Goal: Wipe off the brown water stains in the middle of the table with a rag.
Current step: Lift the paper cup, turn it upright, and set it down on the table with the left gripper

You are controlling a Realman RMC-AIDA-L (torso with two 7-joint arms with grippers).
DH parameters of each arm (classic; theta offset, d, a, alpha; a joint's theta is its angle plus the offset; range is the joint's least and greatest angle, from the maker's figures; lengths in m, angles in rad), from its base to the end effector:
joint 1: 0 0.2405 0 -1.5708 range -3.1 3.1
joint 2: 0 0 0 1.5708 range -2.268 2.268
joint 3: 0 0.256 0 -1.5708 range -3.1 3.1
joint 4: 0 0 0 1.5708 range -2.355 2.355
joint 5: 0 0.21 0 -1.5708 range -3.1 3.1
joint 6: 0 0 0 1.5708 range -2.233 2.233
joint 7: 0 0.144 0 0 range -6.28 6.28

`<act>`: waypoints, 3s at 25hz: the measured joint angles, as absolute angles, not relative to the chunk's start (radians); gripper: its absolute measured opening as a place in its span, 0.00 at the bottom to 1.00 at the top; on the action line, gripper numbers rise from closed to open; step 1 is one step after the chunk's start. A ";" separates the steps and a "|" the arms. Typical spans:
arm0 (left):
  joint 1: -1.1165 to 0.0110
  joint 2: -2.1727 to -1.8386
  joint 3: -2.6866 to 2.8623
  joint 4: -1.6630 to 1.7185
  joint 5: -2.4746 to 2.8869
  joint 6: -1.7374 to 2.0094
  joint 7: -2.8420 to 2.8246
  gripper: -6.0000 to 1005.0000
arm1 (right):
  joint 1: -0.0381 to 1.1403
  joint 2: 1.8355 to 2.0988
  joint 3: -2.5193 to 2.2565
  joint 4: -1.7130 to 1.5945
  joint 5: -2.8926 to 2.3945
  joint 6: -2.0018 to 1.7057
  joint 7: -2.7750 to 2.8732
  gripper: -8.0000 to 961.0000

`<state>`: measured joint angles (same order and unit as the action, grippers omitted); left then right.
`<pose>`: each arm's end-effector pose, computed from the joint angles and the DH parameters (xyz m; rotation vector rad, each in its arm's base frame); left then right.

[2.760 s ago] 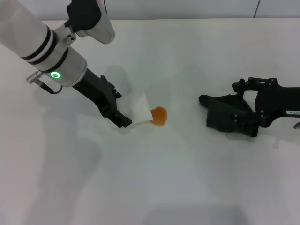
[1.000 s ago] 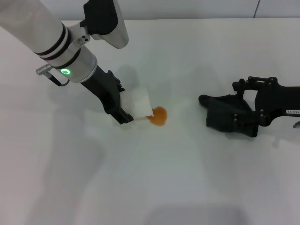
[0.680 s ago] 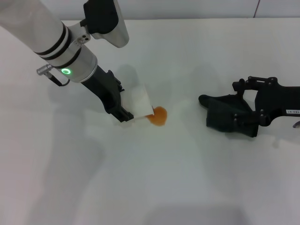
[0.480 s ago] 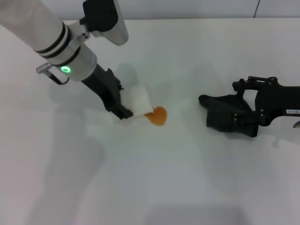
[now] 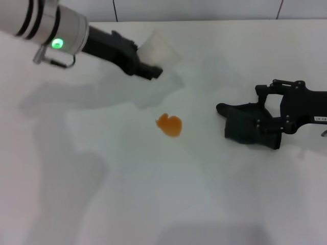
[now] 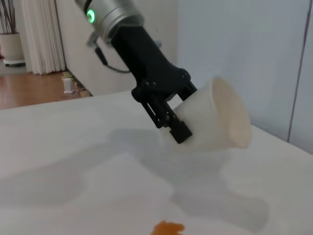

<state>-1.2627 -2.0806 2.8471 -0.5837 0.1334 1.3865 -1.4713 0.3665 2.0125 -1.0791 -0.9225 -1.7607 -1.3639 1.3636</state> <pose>-0.1623 0.4380 -0.0122 -2.8273 -0.5403 -0.0748 0.2617 0.3356 0.0245 -2.6712 0.3271 0.4753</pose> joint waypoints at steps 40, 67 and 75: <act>-0.662 -2.079 2.845 -0.306 -0.623 1.452 -0.965 0.66 | 0.374 2.013 -1.087 -0.929 -1.736 -1.367 1.364 0.91; -0.619 -2.082 2.846 -0.177 -0.588 1.237 -0.784 0.65 | 0.374 2.013 -1.088 -0.932 -1.723 -1.368 1.364 0.91; -0.608 -2.081 2.846 -0.175 -0.582 1.227 -0.781 0.65 | 0.374 2.013 -1.088 -0.932 -1.715 -1.369 1.364 0.91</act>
<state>-0.6083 -2.0808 2.8456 -0.1748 -0.5819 1.2272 -0.7813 0.3742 2.0126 -1.0875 -0.9316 -1.7151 -1.3689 1.3636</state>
